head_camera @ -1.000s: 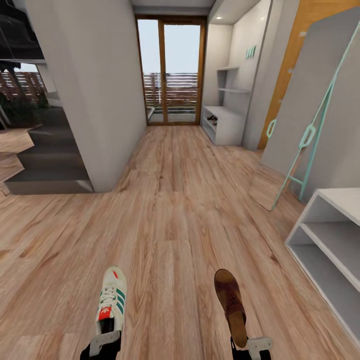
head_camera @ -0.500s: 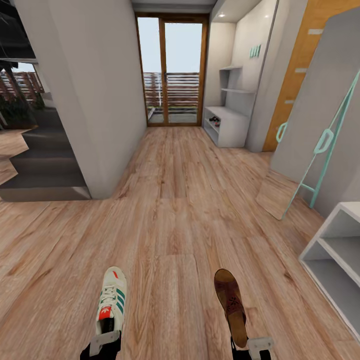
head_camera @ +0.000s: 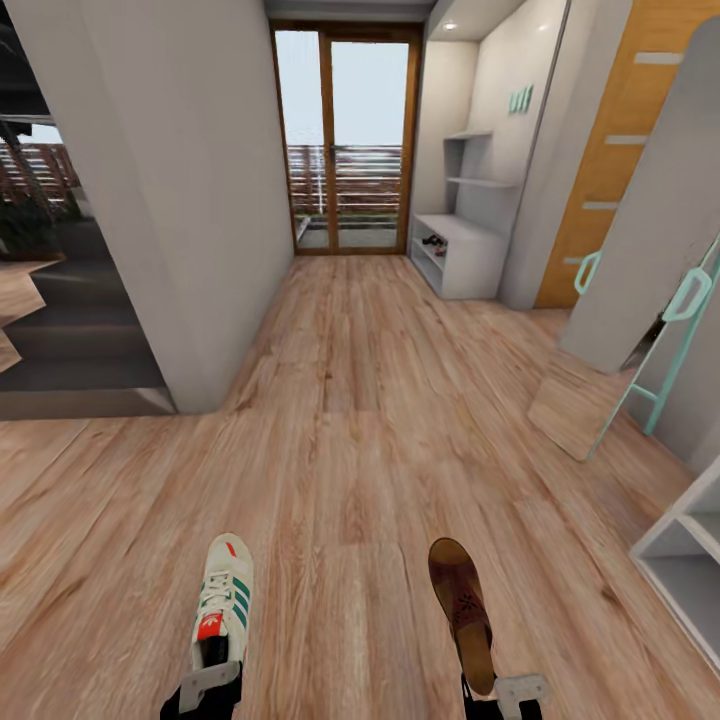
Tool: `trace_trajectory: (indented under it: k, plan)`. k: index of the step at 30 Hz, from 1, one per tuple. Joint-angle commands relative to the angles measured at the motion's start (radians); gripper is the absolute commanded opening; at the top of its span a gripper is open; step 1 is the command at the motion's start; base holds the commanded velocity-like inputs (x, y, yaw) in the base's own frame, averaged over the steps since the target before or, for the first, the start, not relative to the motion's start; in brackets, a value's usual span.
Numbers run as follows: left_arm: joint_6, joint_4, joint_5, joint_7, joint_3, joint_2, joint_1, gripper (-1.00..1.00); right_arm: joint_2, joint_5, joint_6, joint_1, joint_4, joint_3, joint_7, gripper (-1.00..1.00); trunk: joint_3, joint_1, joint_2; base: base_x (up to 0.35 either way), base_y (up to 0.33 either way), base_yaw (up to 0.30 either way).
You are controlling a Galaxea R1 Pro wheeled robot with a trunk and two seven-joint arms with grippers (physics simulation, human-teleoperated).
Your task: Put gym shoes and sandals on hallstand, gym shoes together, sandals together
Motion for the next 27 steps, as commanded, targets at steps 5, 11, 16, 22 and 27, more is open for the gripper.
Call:
trace_trajectory:
  k: [5, 11, 16, 22, 27]
  plan:
    - [-0.003, 0.000, 0.003, 0.000, 0.002, 0.000, -0.001, -1.00, 0.000, 0.007, -0.001, -0.001, 0.000, 0.005, -0.010, -1.00, -0.001, 0.000, 0.000, 0.340, 0.081, 0.000]
    - [-0.003, -0.001, 0.004, 0.000, 0.007, 0.001, -0.001, -1.00, 0.000, 0.007, -0.001, -0.001, 0.000, 0.005, -0.010, -1.00, -0.001, 0.000, 0.000, 0.340, 0.080, 0.000]
    - [-0.003, 0.001, 0.003, 0.000, 0.002, -0.001, -0.001, -1.00, 0.000, 0.007, -0.001, -0.001, 0.000, 0.005, -0.010, -1.00, -0.001, 0.000, 0.000, 0.340, 0.080, 0.000]
    - [-0.003, 0.003, 0.003, 0.000, 0.002, -0.002, -0.001, -1.00, 0.000, 0.007, -0.001, -0.001, 0.000, 0.005, -0.010, -1.00, -0.001, 0.000, 0.000, 0.340, 0.077, 0.000]
    - [-0.003, 0.002, 0.003, 0.000, 0.002, -0.001, -0.001, -1.00, 0.000, 0.007, -0.001, -0.001, 0.000, 0.005, -0.010, -1.00, -0.001, 0.000, 0.000, 0.340, 0.075, 0.000]
